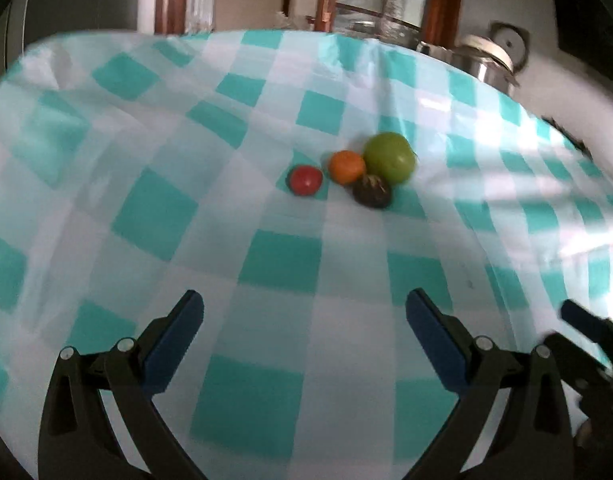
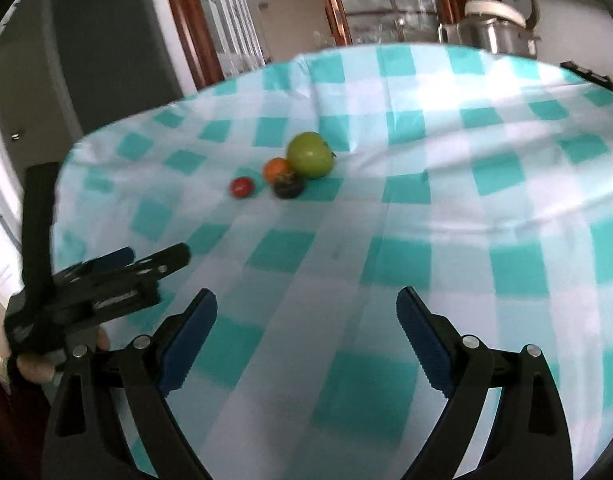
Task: Organize fruits
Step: 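Move both open tools back to the fruits on the tablecloth, then grasp a passion fruit with the right tool while the left tool grasps the red tomato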
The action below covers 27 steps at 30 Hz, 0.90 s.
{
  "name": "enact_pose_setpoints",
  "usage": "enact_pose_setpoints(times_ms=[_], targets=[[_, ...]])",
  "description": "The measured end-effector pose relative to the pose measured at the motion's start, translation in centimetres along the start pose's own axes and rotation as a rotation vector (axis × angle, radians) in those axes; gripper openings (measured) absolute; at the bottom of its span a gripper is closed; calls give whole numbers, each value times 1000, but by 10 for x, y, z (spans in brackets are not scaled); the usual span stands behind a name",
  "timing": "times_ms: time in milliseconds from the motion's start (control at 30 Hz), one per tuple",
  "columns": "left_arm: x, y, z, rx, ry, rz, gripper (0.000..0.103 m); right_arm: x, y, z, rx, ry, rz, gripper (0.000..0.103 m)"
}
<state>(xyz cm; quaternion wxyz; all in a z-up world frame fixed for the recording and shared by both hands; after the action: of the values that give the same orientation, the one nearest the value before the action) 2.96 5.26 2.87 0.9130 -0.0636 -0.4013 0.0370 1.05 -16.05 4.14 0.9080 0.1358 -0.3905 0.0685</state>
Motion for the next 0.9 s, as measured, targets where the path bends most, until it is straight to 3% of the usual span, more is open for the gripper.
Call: enact_pose_setpoints(times_ms=[133,300,433,533,600,633,900], targets=[[4,24,-5,-81,-3,122,101,29,2,-65,-22,105,-11,89],[2,38,4,-123,-65,192,101,72,28,-125,-57,138,57,88],[3,50,1,-154,-56,263,101,89,44,-157,-68,186,63,75],[4,54,-2,-168,-48,291,101,94,55,-170,-151,184,105,64],[4,53,-2,-164,-50,289,101,94,57,-170,-155,178,121,52],[4,52,-2,-160,-49,283,101,92,56,-167,-140,169,120,41],[5,34,-2,-136,-35,171,101,46,-33,-75,-125,36,-150,41]])
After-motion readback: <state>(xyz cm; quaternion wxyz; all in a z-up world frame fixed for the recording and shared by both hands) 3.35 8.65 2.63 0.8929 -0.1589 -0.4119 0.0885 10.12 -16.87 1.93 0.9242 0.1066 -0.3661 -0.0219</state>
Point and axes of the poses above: each gripper's, at about its wrist camera, not at the fingertips, and z roughly against the way its jaws point, y to its left, x to its top, the point moved 1 cm from there along -z, roughly the way its jaws point, and after that the axes turned 1 degree about -x, right-handed, at the moved point
